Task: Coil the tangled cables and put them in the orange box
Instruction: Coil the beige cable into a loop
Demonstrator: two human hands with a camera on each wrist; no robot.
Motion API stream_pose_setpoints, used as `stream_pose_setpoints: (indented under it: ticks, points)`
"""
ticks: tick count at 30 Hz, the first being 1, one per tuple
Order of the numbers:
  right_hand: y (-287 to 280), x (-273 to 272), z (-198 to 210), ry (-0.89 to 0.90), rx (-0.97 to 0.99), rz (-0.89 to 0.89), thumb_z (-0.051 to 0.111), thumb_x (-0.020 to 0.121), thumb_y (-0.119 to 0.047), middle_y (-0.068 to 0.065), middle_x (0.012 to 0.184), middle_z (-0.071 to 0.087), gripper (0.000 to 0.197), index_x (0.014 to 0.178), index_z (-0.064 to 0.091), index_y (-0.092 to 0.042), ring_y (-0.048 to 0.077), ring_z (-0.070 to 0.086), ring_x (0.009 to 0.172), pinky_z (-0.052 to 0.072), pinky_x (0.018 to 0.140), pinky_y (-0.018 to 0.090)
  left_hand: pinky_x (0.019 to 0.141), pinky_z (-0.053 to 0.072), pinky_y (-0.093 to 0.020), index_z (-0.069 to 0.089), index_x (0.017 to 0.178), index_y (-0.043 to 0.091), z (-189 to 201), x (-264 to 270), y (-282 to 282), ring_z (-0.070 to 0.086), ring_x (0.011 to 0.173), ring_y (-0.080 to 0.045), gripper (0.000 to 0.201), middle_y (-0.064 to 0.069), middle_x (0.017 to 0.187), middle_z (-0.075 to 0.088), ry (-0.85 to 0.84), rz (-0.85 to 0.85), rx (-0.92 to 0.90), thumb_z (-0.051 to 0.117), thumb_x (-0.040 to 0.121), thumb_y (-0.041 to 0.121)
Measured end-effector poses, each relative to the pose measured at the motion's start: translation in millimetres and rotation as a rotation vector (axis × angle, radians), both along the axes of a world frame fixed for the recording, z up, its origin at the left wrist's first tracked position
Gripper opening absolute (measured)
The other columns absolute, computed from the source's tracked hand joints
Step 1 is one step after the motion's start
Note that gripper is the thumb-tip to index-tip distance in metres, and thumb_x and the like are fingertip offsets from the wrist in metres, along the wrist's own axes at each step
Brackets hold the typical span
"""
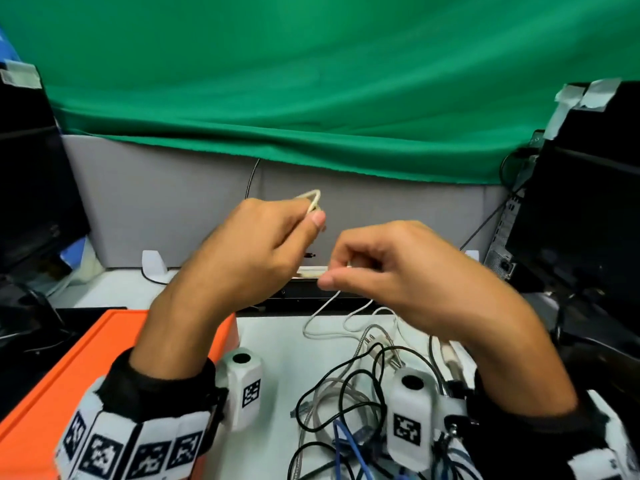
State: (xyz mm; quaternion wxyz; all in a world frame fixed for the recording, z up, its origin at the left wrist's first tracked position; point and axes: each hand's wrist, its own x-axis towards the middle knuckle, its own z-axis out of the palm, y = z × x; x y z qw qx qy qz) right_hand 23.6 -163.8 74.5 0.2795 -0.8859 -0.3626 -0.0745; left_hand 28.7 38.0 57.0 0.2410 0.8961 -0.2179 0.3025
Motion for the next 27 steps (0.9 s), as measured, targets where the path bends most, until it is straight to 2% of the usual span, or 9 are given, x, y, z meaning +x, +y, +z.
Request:
stream_pose_setpoints:
  ticks: [2,5,8,12,15,18,21,24,27]
  points:
    - [-11,-1,5,-0.029,0.084,0.001,0.072,0.084,-0.051,-0.002,0.064,0.058,0.024,0.081,0.068,-0.027,0.009,0.044,0.056,0.037,0.056,0.033,0.049,0.035,-0.022,0.071,0.086,0.017,1,-4,-2,0.045,0.046,-0.004,0.041,0.010,0.050,0.049,0.190,-0.159,-0.180,0.044,0.098,0.045]
    - [-18,-3,9,-0.072,0.202,0.033,0.069,0.084,-0.051,-0.001,0.067,0.061,0.022,0.080,0.070,-0.030,0.019,0.051,0.062,0.041,0.058,0.036,0.045,0.028,-0.017,0.072,0.084,0.007,4,-11,-2,0.029,0.047,-0.010,0.044,0.005,0.053,0.034,0.447,-0.480,-0.454,0.053,0.096,0.045]
    - [-10,0,5,-0.213,0.250,0.021,0.059,0.097,-0.044,-0.007,0.077,0.057,0.022,0.086,0.060,-0.025,0.012,0.052,0.071,0.041,0.063,0.026,0.044,0.029,-0.018,0.070,0.075,0.013,7,-14,-4,0.022,0.045,-0.013,0.032,0.009,0.048,0.030,0.475,-0.606,-0.592,0.060,0.096,0.035]
    - [15,-3,-5,-0.210,0.324,0.006,0.035,0.105,-0.047,-0.011,0.093,0.056,0.022,0.101,0.045,-0.028,0.012,0.057,0.086,0.047,0.073,0.038,0.042,0.027,-0.023,0.059,0.067,0.019,10,-12,-10,0.012,0.037,-0.008,0.037,0.010,0.046,0.019,0.508,-0.721,-0.912,0.046,0.099,0.032]
    - [30,-6,-13,-0.195,0.475,0.013,0.029,0.102,-0.057,-0.017,0.100,0.060,0.031,0.115,0.042,-0.033,0.004,0.062,0.088,0.048,0.072,0.030,0.040,0.027,-0.021,0.056,0.070,0.019,13,-9,-14,0.010,0.034,-0.008,0.037,0.011,0.046,0.017,0.629,-0.947,-1.153,0.042,0.100,0.035]
    - [38,-2,-19,-0.233,0.575,-0.018,0.032,0.103,-0.056,-0.011,0.118,0.065,0.043,0.141,0.034,-0.037,0.010,0.067,0.096,0.056,0.080,0.037,0.039,0.031,-0.017,0.056,0.072,0.017,14,-6,-14,0.013,0.031,-0.009,0.035,0.009,0.045,0.018,0.776,-1.138,-1.285,0.043,0.099,0.035]
    - [43,2,-22,-0.195,0.671,-0.030,0.035,0.104,-0.052,-0.013,0.108,0.067,0.046,0.145,0.042,-0.032,0.006,0.065,0.088,0.055,0.076,0.035,0.042,0.032,-0.018,0.054,0.076,0.013,13,-3,-15,0.017,0.032,-0.009,0.035,0.009,0.047,0.022,0.902,-1.285,-1.375,0.041,0.102,0.033]
    - [47,0,-20,-0.026,0.809,-0.003,0.037,0.106,-0.047,-0.014,0.094,0.071,0.037,0.123,0.060,-0.023,0.009,0.071,0.075,0.053,0.065,0.034,0.042,0.034,-0.017,0.050,0.074,0.015,13,-3,-23,0.018,0.031,-0.009,0.036,0.009,0.044,0.021,0.856,-1.133,-1.428,0.042,0.102,0.036]
    - [48,1,-18,0.010,0.891,-0.003,0.043,0.109,-0.031,-0.011,0.084,0.070,0.022,0.106,0.060,-0.017,0.017,0.069,0.057,0.050,0.056,0.030,0.045,0.039,-0.018,0.047,0.072,0.017,15,-11,-38,0.024,0.030,-0.006,0.036,0.009,0.041,0.025,0.721,-0.849,-1.363,0.048,0.096,0.045]
